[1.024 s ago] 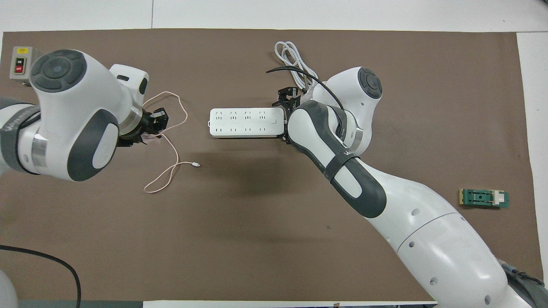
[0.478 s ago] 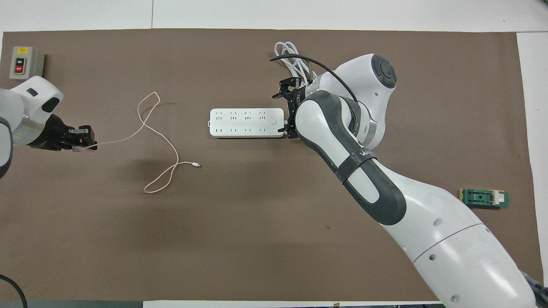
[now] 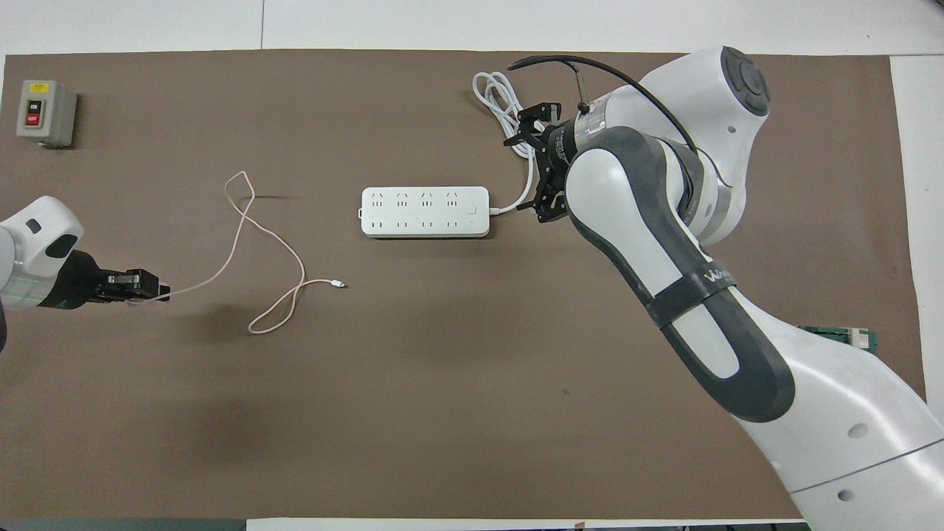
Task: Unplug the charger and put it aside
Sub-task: 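Lower the charger onto the mat and open the left gripper while the right gripper withdraws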
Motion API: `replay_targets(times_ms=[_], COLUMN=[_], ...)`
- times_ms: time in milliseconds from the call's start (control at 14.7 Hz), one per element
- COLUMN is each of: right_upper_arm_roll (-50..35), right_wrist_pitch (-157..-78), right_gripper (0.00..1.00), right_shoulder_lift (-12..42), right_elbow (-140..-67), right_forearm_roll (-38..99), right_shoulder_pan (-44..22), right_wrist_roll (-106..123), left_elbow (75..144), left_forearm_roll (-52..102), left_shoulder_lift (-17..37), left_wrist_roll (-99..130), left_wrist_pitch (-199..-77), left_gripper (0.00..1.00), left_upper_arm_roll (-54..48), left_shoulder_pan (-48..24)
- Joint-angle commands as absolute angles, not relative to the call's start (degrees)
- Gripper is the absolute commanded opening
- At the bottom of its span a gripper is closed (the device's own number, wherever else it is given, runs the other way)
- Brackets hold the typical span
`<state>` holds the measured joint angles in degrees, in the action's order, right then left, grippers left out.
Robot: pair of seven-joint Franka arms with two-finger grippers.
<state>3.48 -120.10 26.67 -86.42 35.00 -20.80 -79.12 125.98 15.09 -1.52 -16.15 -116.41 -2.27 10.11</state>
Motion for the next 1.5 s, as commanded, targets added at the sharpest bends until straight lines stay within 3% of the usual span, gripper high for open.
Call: replay_targets(times_ms=[0, 137, 819, 887, 956, 1092, 1433], right_upper_arm_roll=[3.08, 3.08, 3.08, 3.08, 3.08, 3.08, 3.08], right_wrist_pitch=[-119.53, -119.1, -106.45, -105.48, -104.69, -102.58, -95.64], right_gripper=[1.0, 1.0, 1.0, 1.0, 1.0, 1.0, 1.0], right_shoulder_lift=[23.39, 21.72, 14.25, 13.46, 12.84, 10.91, 5.11], right_elbow=[-87.98, -88.07, -87.98, -87.98, -87.98, -87.98, -88.07], right_forearm_roll=[29.99, 26.99, 15.22, 13.73, 12.67, 9.77, 3.96], right_shoulder_pan=[-19.95, -18.99, -10.12, -9.06, -8.1, -5.55, -1.94], right_wrist_roll=[-78.66, -77.09, -38.54, -33.28, -28.61, -16.5, 1.92], left_elbow=[135.41, 139.64, 144.31, 144.49, 144.67, 145.28, 145.55], left_forearm_roll=[20.98, 25.12, 31.46, 31.46, 31.46, 31.47, 31.46], left_shoulder_lift=[-6.32, -6.94, -5.1, -4.92, -4.57, -4.48, -4.39], left_wrist_roll=[-23.17, -28.11, -30.15, -30.23, -30.23, -30.41, -31.99], left_wrist_pitch=[-122.58, -126.9, -134.11, -134.82, -135.35, -136.75, -137.81], left_gripper=[0.0, 0.0, 0.0, 0.16, 0.39, 1.0, 1.0], left_upper_arm_roll=[-2.72, -2.72, -2.72, -2.72, -2.72, -2.64, -2.46], left_shoulder_pan=[10.63, 10.46, 6.5, 6.5, 6.5, 6.5, 7.12])
